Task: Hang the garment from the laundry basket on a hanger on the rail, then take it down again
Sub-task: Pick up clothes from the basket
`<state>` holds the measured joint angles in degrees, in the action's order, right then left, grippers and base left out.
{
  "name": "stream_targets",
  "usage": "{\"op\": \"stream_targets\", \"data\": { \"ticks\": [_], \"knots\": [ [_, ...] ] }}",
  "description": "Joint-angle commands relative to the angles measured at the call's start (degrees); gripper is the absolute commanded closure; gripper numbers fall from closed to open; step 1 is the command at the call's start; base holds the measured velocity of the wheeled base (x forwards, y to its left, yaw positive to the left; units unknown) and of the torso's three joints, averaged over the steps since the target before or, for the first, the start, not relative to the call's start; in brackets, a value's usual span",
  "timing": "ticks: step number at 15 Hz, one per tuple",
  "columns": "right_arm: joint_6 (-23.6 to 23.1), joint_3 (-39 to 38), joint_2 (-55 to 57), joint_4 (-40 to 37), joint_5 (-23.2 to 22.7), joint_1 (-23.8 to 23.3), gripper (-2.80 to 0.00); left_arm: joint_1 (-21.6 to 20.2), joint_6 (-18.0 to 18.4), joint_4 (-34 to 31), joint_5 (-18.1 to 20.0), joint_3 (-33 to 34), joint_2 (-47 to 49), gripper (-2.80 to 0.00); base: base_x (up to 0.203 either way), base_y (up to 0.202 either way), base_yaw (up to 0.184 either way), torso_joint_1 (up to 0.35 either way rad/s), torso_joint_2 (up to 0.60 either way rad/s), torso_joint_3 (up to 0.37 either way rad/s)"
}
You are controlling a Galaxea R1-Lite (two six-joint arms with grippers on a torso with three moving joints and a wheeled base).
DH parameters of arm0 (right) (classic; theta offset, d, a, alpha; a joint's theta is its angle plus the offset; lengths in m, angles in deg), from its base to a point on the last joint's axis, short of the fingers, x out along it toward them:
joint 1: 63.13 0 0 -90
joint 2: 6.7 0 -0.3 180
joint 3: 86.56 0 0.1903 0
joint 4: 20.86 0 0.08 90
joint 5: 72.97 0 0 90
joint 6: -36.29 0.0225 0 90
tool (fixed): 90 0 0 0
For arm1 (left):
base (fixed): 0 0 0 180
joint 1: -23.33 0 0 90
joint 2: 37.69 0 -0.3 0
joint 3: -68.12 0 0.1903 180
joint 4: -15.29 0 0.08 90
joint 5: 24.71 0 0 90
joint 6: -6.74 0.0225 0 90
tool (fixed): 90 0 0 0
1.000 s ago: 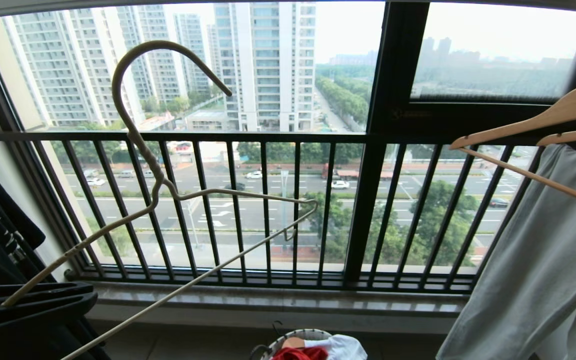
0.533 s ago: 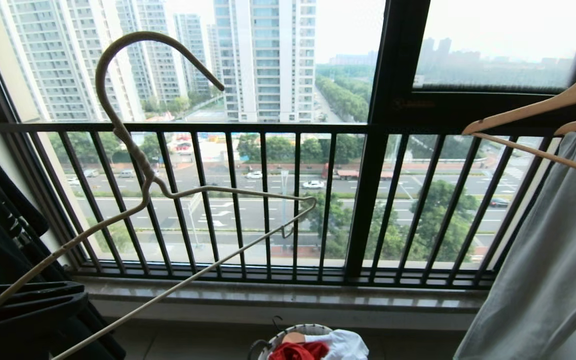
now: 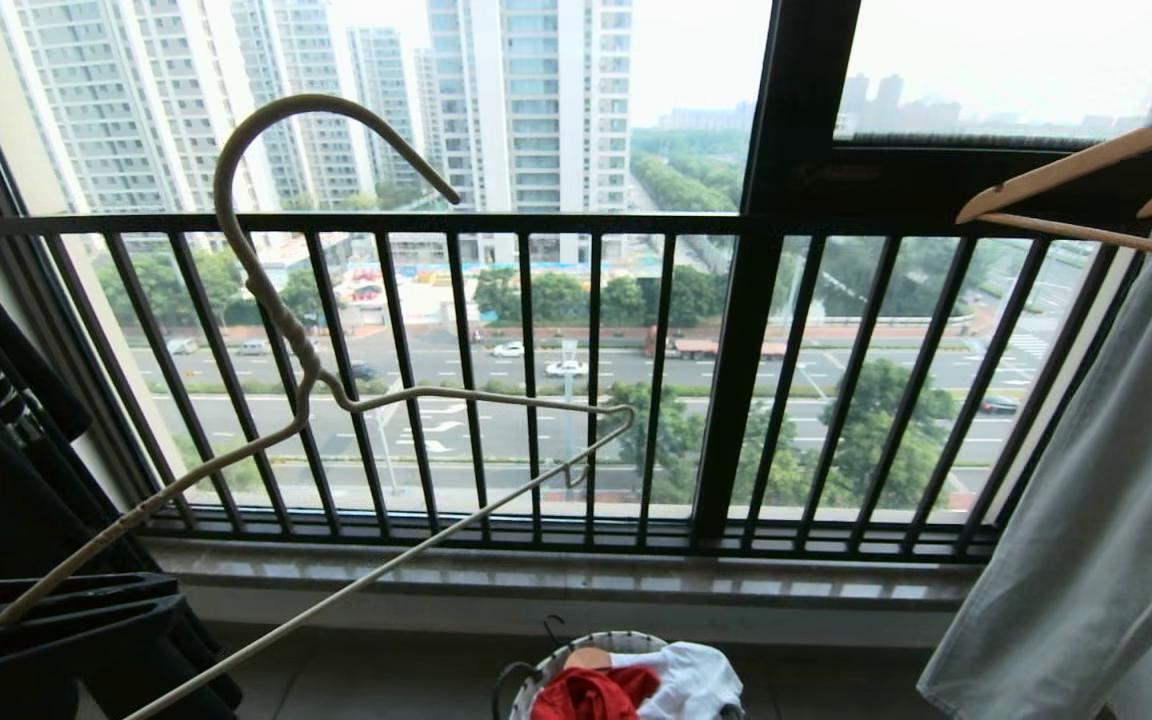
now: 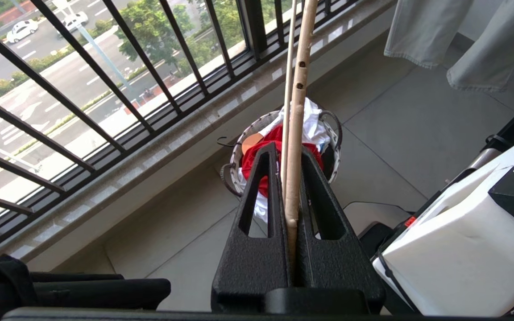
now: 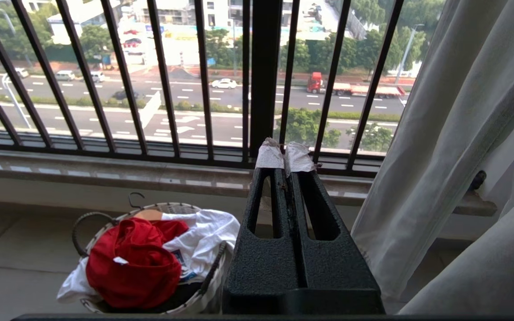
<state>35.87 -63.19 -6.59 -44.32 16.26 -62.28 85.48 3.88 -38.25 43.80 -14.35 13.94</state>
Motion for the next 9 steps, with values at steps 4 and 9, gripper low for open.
{"op": "stream_targets", "data": {
  "ticks": [4, 9],
  "knots": [
    [-0.02, 0.0, -0.01, 0.01, -0.02, 0.03, 0.0, -0.01, -0.04, -0.15, -0.13, 0.48, 0.4, 0.0, 0.0, 0.0, 0.0, -0.232, 0.54, 0.313],
    [-0.02, 0.0, 0.07, 0.01, -0.02, 0.03, 0.0, 0.08, -0.04, -0.06, -0.04, 0.42, 0.4, 0.0, 0.0, 0.0, 0.0, -0.213, 0.53, 0.309]
  ]
}}
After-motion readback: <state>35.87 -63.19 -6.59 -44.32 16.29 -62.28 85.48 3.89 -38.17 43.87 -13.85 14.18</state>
